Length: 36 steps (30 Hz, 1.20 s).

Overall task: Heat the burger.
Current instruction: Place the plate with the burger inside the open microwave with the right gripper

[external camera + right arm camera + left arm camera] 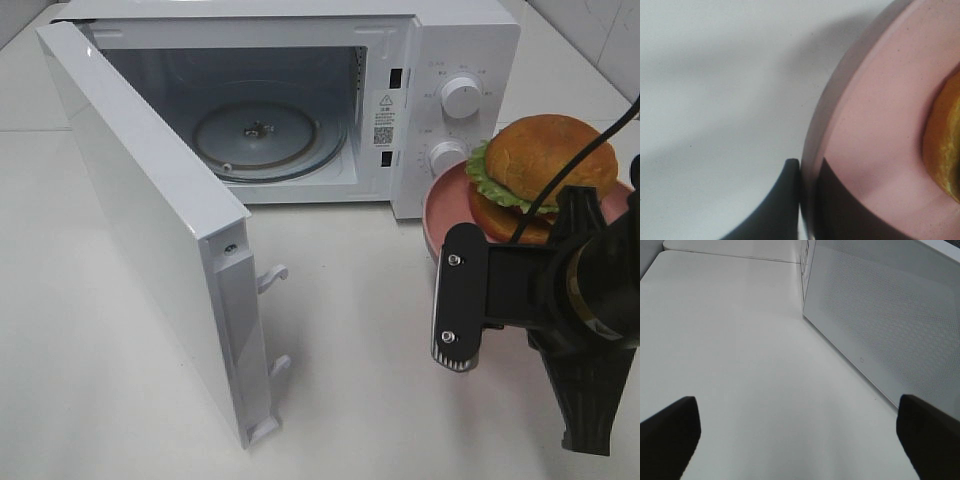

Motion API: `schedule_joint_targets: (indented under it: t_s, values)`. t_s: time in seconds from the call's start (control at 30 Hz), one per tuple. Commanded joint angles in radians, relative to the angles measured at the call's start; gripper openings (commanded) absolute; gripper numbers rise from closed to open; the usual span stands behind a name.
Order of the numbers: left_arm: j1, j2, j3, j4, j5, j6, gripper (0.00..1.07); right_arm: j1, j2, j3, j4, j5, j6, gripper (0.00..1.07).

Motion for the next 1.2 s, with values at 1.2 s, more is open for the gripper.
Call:
schedule_joint_targets:
  t_s: [1.2]
  values:
    - [0.004,-0.018,0.001,-0.001,-0.015,0.000,1.00,-0.028,-0.009,-0.003,0.024,-0.356,-0.695,0.00]
